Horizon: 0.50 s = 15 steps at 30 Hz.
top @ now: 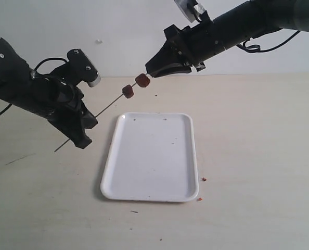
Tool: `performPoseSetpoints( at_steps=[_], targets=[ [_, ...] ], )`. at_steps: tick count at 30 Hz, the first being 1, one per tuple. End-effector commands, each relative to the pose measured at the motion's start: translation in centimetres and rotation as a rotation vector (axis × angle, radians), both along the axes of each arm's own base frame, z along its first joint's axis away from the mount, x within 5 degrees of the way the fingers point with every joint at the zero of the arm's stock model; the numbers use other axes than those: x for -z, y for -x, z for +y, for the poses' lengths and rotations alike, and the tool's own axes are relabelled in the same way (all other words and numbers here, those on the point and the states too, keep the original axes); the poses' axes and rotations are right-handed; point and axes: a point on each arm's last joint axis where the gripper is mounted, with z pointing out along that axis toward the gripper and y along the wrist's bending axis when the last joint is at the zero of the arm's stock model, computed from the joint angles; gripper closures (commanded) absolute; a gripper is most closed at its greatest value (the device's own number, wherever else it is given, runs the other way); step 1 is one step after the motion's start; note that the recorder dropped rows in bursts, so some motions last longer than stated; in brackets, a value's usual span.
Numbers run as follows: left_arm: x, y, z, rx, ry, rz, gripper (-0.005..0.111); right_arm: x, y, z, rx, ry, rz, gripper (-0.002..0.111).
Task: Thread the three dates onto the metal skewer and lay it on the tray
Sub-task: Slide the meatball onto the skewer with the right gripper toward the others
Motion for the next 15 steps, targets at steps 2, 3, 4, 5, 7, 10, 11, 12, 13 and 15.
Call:
performPoseSetpoints(
  at_steps=[2,3,4,5,7,10,11,12,13,15],
  targets=[
    [-0.61,-0.12,-0.22,-0.008,0.017,-0.030,0.107,-0.17,0.10,0.25,-0.008,0.000,-0.013,0.068],
    [-0.62,-0.12,-0.23,-0.010,0.021,-0.028,0.107,-0.17,0.10,0.25,-0.008,0.000,-0.013,0.061],
    [-0.63,-0.11,-0.24,-0.012,0.023,-0.027,0.107,-0.17,0.10,0.25,-0.008,0.000,-0.013,0.053],
    [-0.63,-0.11,-0.25,-0.013,0.024,-0.027,0.107,-0.17,0.10,0.25,-0.008,0.000,-0.013,0.045],
    [-0.63,-0.11,-0.25,-0.013,0.024,-0.027,0.107,-0.17,0.10,0.25,-0.008,0.000,-0.013,0.033],
    [-0.63,-0.11,-0.26,-0.015,0.026,-0.026,0.107,-0.17,0.10,0.25,-0.008,0.000,-0.013,0.028],
    [-0.64,-0.13,-0.25,-0.015,0.026,-0.028,0.107,-0.17,0.10,0.25,-0.008,0.000,-0.013,0.028],
    [-0.65,-0.16,-0.25,-0.017,0.026,-0.031,0.107,-0.17,0.10,0.25,-0.008,0.000,-0.013,0.028],
    [-0.67,-0.19,-0.24,-0.019,0.027,-0.035,0.107,-0.17,0.10,0.25,-0.009,0.001,-0.015,0.028],
    [-0.70,-0.25,-0.24,-0.022,0.027,-0.041,0.107,-0.17,0.10,0.25,-0.009,0.001,-0.015,0.028]
  ],
)
